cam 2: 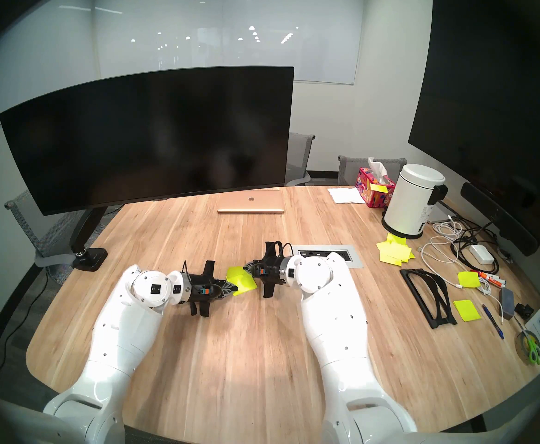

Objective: Peel one sticky note off the pad and stick it onto the monitor, then press it flat

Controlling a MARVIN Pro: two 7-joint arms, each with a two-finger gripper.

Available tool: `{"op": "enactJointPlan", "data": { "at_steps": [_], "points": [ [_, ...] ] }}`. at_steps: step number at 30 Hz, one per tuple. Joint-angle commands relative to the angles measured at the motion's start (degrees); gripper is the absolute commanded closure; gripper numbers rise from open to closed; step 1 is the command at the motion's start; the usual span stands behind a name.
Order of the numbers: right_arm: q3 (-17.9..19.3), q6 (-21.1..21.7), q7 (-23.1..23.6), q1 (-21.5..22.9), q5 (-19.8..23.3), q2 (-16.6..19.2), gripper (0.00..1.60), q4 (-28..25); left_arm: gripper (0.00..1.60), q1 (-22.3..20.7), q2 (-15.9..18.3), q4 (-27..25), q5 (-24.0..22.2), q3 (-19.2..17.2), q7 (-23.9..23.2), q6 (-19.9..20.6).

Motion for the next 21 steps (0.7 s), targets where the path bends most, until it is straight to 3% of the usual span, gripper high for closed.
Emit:
{"op": "enactJointPlan", "data": {
  "at_steps": [1, 15, 20, 21],
  "points": [
    [0.95, 0.17, -1.96, 2.82, 1.71, -1.89, 1.6, -2.27, 1.6, 0.8, 0.57, 0.73, 0.4, 0.05, -0.41, 0.13],
    [1.77, 0.12, 0.19, 2.32, 3.63, -2.82, 1.6, -7.57, 1.6, 0.67, -0.28, 1.26, -0.33, -0.27, 0.9, 0.56],
    [2.18, 0.1, 0.79, 2.1, 3.77, -2.64, 1.6, -7.22, 1.6, 1.73, 1.28, -2.16, 1.36, -0.01, 4.55, -2.78],
    [2.27, 0.06, 0.81, 2.13, 3.74, -2.62, 1.6, -7.01, 1.6, 2.15, 0.88, -3.27, -0.14, -1.02, 3.85, -1.6]
  ]
}}
